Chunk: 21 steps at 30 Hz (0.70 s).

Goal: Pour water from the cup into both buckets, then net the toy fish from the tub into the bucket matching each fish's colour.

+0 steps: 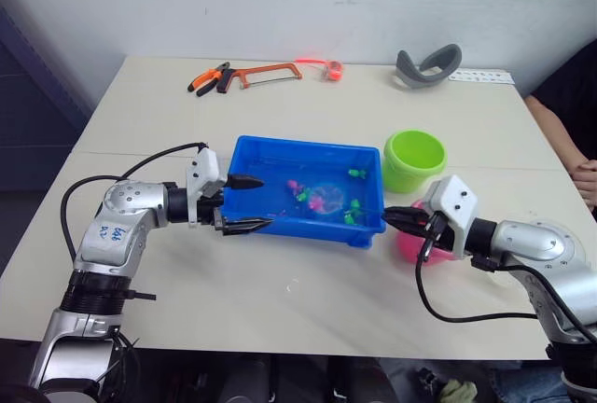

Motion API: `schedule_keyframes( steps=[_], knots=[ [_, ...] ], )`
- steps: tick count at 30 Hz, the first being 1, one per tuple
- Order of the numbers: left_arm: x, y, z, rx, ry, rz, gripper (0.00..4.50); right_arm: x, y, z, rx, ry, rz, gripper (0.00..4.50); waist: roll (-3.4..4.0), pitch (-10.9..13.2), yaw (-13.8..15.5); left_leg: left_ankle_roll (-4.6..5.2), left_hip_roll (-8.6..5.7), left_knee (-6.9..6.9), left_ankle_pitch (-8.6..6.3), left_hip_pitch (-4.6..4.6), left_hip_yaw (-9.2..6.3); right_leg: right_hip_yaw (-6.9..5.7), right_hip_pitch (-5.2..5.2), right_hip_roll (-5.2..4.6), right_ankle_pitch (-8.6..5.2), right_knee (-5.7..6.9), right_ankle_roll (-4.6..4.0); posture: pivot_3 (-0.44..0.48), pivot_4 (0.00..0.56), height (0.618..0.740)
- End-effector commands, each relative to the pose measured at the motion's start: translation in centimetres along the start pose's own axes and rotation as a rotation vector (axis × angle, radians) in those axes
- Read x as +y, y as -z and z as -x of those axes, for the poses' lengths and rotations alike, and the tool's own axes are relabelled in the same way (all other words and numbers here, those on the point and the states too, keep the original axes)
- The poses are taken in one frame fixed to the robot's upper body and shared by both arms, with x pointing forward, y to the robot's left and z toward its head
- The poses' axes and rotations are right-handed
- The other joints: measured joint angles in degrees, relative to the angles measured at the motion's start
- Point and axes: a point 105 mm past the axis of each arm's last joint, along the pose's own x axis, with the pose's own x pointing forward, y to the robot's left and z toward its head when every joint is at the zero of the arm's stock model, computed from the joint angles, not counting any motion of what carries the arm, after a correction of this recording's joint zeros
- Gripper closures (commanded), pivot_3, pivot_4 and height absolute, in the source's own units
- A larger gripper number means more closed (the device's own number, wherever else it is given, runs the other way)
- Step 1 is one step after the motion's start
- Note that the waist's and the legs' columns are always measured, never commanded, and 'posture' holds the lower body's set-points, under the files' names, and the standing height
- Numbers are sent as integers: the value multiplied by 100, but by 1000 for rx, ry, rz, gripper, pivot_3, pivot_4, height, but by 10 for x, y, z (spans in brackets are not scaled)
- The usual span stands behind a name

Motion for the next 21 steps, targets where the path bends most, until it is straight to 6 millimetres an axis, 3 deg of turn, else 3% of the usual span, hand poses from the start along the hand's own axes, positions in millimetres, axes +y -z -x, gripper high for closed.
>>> schedule_keyframes(
  steps=[1, 11, 21],
  knots=[
    [-1, -17, -8, -58, 29, -30, 21, -6, -24, 14, -77, 60, -6, 4500, 0, 0, 7, 0, 0, 0, 0, -1, -1, -1, 0, 0, 0, 0, 0, 0, 150, 740],
    [-16, -38, -42, -152, 188, -33, 21, -5, -37, 77, -135, 273, -45, 4500, 0, 0, 20, 1, -3, -2, 0, -3, -1, -1, 1, 4, 0, 0, 0, 0, 150, 740],
    [-16, -42, -64, -168, 298, -55, 21, 8, -3, 158, 47, 528, -21, 4500, 0, 0, 19, 3, -4, -5, 0, 7, 6, 9, 5, 18, 1, 2, 2, 0, 150, 740]
  ],
)
